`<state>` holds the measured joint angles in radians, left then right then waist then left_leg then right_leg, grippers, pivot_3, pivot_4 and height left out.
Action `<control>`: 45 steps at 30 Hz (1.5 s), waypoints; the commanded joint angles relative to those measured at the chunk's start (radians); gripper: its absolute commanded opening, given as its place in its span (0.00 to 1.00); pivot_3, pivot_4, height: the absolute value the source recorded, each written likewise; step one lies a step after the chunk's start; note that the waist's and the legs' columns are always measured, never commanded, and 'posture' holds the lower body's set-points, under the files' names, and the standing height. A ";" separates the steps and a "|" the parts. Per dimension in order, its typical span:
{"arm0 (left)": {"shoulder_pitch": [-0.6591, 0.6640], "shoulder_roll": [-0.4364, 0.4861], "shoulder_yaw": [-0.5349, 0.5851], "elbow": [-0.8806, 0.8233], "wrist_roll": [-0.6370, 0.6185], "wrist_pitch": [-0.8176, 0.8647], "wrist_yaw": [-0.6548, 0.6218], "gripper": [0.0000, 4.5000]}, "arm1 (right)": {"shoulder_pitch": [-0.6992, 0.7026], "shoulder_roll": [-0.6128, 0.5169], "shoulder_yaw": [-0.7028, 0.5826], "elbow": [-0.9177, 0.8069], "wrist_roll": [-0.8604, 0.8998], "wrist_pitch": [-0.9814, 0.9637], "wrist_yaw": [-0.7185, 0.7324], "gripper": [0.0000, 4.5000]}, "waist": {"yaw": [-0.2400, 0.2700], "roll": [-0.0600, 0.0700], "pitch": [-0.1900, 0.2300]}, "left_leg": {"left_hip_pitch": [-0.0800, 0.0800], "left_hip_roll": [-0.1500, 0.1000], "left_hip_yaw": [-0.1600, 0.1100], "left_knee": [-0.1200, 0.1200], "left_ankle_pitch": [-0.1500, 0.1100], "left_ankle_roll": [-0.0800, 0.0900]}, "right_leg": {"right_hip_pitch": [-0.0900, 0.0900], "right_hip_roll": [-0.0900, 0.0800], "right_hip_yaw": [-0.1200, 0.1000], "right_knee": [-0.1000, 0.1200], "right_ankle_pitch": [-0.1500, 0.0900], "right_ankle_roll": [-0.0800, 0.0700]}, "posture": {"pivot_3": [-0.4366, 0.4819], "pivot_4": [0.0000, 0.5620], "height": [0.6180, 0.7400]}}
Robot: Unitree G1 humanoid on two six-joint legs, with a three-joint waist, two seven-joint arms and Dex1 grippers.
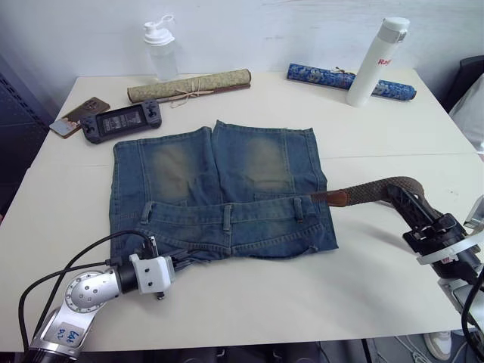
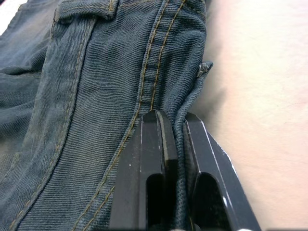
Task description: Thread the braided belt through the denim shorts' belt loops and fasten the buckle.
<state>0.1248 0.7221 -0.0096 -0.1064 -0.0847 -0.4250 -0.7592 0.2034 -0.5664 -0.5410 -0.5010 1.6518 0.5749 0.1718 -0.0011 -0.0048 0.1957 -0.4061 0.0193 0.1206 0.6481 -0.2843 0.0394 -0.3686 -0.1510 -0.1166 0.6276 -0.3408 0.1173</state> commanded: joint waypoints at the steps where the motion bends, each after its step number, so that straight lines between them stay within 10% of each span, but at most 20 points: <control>1: 0.020 0.021 0.038 -0.102 -0.171 0.145 -0.055 0.47 | -0.023 -0.014 0.004 0.005 -0.011 0.011 0.015 0.00 | 0.000 0.000 0.000 | 0.000 0.000 0.000 0.000 0.000 0.000 | 0.000 0.000 0.000 0.000 0.000 0.000 | 0.48 0.27 0.82; 3: 0.035 0.034 0.062 -0.178 -0.327 0.274 -0.098 0.65 | -0.039 -0.018 0.011 0.013 -0.019 0.019 0.015 0.00 | -0.001 0.000 0.000 | 0.000 0.000 0.000 0.001 0.000 0.000 | 0.000 0.000 0.000 0.000 0.000 0.000 | 0.48 0.27 0.82; 12: -0.056 0.087 0.163 -0.390 -0.711 0.691 -0.090 0.65 | -0.129 -0.057 0.058 0.063 -0.127 0.067 -0.026 0.00 | 0.001 0.000 0.000 | 0.000 0.000 -0.001 0.002 0.001 -0.001 | 0.001 0.001 0.000 0.001 0.000 0.000 | 0.48 0.27 0.82; 45: -0.205 -0.066 0.099 -0.395 -0.576 0.782 -0.062 0.65 | -0.246 0.073 0.212 0.046 -0.482 0.092 -0.135 0.00 | 0.001 0.000 0.000 | 0.000 -0.002 0.001 0.002 0.002 -0.001 | 0.000 0.004 0.000 0.002 0.000 0.000 | 0.48 0.27 0.82</control>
<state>-0.0680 0.6639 0.0898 -0.4941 -0.6613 0.3636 -0.8160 -0.0336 -0.4993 -0.3433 -0.4052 1.1896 0.6749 0.0364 0.0002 -0.0048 0.1956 -0.4063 0.0170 0.1215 0.6498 -0.2824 0.0385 -0.3686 -0.1472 -0.1166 0.6294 -0.3408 0.1174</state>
